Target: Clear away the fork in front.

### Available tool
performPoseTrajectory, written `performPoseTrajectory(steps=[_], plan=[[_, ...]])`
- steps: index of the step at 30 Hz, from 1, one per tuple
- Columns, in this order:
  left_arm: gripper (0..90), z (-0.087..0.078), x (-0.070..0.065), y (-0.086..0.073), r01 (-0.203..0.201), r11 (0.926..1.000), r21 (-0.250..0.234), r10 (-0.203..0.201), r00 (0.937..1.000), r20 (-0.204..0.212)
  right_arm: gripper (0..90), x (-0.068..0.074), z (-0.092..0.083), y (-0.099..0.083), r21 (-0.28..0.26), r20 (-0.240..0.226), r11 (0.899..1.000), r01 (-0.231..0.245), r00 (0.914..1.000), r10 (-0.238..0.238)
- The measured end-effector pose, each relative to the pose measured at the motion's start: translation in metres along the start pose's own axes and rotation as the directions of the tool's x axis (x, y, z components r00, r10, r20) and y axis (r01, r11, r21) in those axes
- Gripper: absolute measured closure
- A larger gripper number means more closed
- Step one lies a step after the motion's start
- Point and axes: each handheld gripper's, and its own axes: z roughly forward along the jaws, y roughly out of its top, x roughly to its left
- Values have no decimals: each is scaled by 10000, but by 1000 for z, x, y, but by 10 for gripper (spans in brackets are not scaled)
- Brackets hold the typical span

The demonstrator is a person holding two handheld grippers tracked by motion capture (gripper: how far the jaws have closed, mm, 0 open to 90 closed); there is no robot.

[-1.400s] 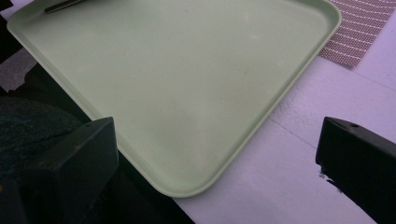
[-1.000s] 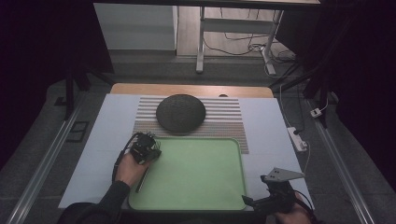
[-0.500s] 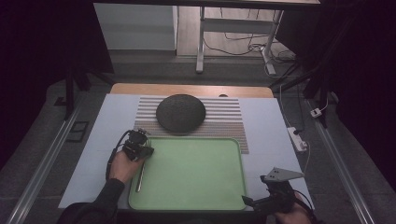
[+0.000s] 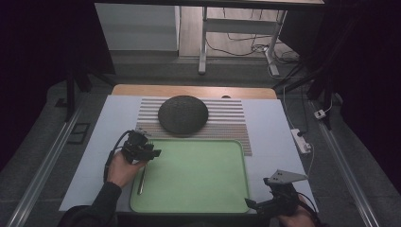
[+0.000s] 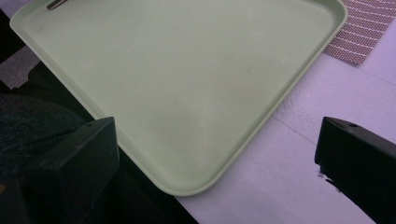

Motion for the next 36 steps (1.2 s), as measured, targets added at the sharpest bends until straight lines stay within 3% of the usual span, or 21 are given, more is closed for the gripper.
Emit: performPoseTrajectory(steps=[8,12,17,22,31,36], plan=[[216,-11,-4,-5,-263,9975,-649,297,9982,524,0,0,0,0,20,-25,10000,10,10000,-10],[156,-18,-8,-8,-422,9976,-550,461,9963,722,0,0,0,0,23,-24,10000,2,10000,-2],[76,-29,-10,-14,-378,9953,-892,467,9939,998,0,0,0,0,23,-42,10000,-51,10000,51],[35,-41,-11,-25,-422,9919,-1201,560,9919,1140,0,-2,0,0,-44,4,9998,-174,9998,174],[18,-60,-10,-51,-34,9870,-1608,295,9867,1601,0,-3,0,0,-19,-25,9996,-289,9996,289],[8,-69,-8,-66,199,9849,-1719,77,9873,1586,0,-3,0,0,3,-32,9995,-301,9995,301]])
